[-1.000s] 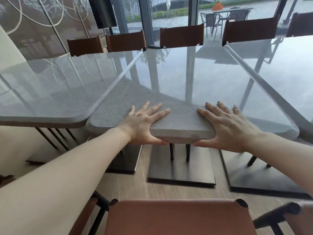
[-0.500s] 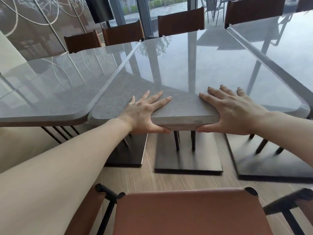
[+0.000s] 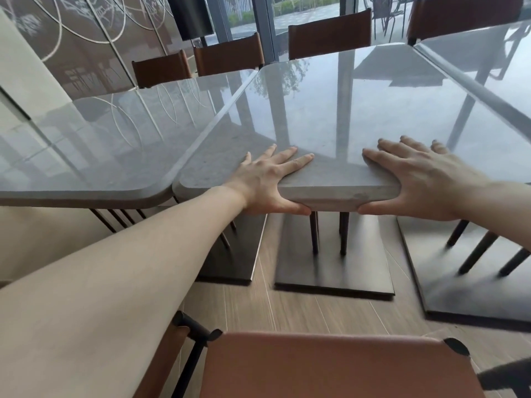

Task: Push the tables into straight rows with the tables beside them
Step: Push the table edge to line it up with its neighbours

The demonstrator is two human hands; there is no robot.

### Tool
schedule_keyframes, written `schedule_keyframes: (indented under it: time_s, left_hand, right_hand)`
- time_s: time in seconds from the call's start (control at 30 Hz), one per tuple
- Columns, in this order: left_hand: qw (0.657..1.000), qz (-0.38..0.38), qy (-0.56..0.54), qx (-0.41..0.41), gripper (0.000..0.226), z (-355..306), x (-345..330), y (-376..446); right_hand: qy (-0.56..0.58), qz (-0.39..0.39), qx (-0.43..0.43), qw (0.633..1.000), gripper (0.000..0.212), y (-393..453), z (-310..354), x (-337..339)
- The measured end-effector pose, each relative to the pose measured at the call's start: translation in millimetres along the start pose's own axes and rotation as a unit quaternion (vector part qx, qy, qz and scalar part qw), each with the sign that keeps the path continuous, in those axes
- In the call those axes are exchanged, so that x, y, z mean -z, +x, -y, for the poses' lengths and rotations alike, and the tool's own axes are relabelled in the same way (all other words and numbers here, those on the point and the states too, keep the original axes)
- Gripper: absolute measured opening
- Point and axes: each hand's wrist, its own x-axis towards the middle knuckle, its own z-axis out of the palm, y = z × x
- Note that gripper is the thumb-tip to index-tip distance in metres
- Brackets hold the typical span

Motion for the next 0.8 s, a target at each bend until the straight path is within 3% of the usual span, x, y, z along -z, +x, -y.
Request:
schedule_keyframes:
  time_s: [0.8]
  left_hand:
    - [1.000,-0.008,-0.012,0.001,0.113,12.0,-2.4,29.4]
  right_hand:
    - [0.003,-0.027,0.003,1.000,0.125,27.0,-12.2,-4.1]
